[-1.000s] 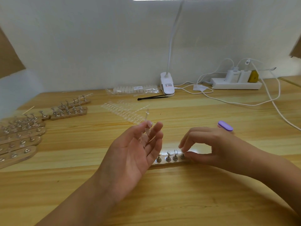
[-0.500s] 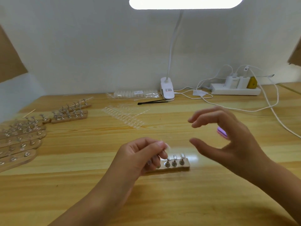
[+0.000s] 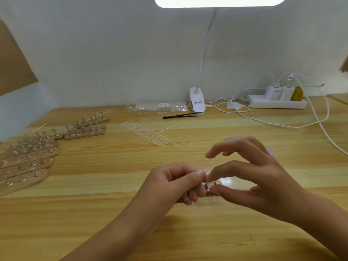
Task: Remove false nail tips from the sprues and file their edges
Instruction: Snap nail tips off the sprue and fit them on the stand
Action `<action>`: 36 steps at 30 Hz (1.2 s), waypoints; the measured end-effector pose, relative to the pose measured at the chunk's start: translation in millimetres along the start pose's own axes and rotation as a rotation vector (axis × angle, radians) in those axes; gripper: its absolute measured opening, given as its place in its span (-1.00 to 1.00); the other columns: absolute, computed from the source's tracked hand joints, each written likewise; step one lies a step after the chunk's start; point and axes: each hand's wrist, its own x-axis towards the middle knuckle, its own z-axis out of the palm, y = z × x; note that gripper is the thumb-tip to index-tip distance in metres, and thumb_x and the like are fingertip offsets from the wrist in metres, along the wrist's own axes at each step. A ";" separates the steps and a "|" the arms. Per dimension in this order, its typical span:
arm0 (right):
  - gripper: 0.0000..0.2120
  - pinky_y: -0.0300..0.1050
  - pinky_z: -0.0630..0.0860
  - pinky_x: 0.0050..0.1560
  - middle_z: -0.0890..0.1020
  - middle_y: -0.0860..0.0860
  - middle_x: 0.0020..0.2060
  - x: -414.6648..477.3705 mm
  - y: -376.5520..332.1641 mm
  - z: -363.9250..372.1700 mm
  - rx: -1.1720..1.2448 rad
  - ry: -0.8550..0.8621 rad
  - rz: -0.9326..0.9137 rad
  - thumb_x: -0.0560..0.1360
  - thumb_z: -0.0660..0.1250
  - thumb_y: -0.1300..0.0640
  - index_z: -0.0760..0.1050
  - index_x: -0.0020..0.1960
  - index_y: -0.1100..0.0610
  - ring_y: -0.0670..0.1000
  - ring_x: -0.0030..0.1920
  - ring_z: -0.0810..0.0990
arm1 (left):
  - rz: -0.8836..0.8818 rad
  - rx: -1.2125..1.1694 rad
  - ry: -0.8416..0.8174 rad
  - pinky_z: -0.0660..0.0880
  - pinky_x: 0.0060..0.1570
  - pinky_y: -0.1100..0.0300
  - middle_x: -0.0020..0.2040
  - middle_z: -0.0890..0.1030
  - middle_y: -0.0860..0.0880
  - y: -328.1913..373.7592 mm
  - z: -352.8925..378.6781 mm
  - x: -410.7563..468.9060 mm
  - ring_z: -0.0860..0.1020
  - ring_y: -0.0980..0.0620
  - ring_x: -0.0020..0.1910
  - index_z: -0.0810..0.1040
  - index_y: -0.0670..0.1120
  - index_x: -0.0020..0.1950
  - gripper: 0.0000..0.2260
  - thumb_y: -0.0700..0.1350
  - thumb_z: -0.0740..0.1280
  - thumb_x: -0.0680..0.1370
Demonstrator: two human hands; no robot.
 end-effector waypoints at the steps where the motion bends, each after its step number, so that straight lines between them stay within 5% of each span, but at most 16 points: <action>1: -0.84 -0.21 0.42 0.13 0.57 -0.02 0.10 0.1 -0.9 0.9 0.023 0.012 0.025 0.50 0.40 0.02 0.68 -0.11 0.09 0.01 0.14 0.48 | 0.012 0.016 0.000 0.48 -0.32 0.36 -0.33 0.65 -0.01 -0.3 0.1 -0.1 0.54 0.17 -0.40 0.69 0.01 -0.29 -0.85 0.06 0.43 0.39; 9: -0.88 -0.25 0.39 0.13 0.55 -0.04 0.09 -0.7 -1.5 5.0 -0.015 0.055 0.021 0.51 0.37 0.09 0.66 -0.10 0.10 0.00 0.09 0.48 | -0.066 -0.087 -0.067 0.50 -0.29 0.36 -0.29 0.64 0.01 -2.8 2.3 -0.5 0.54 0.18 -0.36 0.70 0.03 -0.25 -0.87 0.05 0.43 0.41; 15: -0.97 -0.33 0.30 0.12 0.47 -0.06 0.05 -1.7 -1.3 4.0 -0.109 0.161 -0.074 0.53 0.37 0.11 0.58 -0.05 0.00 -0.06 -0.01 0.43 | -0.436 -0.773 -0.294 0.57 -0.35 0.37 -0.25 0.61 -0.06 -1.0 -6.5 3.1 0.57 0.16 -0.38 0.70 -0.21 -0.09 -0.86 -0.21 0.56 0.41; 18: -0.94 -0.30 0.37 0.01 0.48 -0.06 -0.07 -2.1 -1.7 1.7 -0.020 0.226 -0.075 0.56 0.34 0.17 0.51 0.00 0.03 -0.08 -0.10 0.48 | -0.466 -1.006 -0.300 0.59 -0.41 0.30 -0.24 0.62 -0.11 2.2 -8.6 2.6 0.61 0.08 -0.39 0.66 -0.28 -0.05 -0.76 -0.33 0.60 0.33; 24: -0.93 -0.16 0.48 0.02 0.57 -0.04 -0.07 -0.6 0.9 2.4 0.238 0.159 0.133 0.51 0.36 0.16 0.59 -0.03 0.04 -0.01 0.00 0.58 | -0.291 -0.782 -0.189 0.63 -0.31 0.25 0.14 0.64 -0.28 9.8 -11.9 0.5 0.70 -0.05 -0.19 0.69 -0.19 -0.16 -0.78 -0.20 0.64 0.29; 30: -0.94 -0.14 0.46 -0.03 0.57 -0.10 -0.11 -2.3 3.7 11.8 0.534 0.067 0.318 0.50 0.36 0.12 0.60 -0.05 0.03 0.06 -0.07 0.55 | -0.252 -0.602 -0.195 0.61 -0.10 0.33 0.09 0.68 -0.22 4.8 -6.4 0.2 0.67 0.01 0.08 0.71 -0.25 -0.05 -0.81 -0.14 0.51 0.45; 36: -0.92 -0.25 0.52 -0.05 0.64 -0.06 -0.14 1.0 0.0 10.0 0.940 -0.033 0.497 0.48 0.36 0.12 0.60 -0.07 0.11 -0.06 -0.10 0.62 | -0.271 -0.537 -0.225 0.57 -0.06 0.38 -0.04 0.71 -0.11 0.2 -5.4 2.0 0.64 0.12 -0.04 0.74 -0.18 -0.05 -0.79 -0.07 0.51 0.42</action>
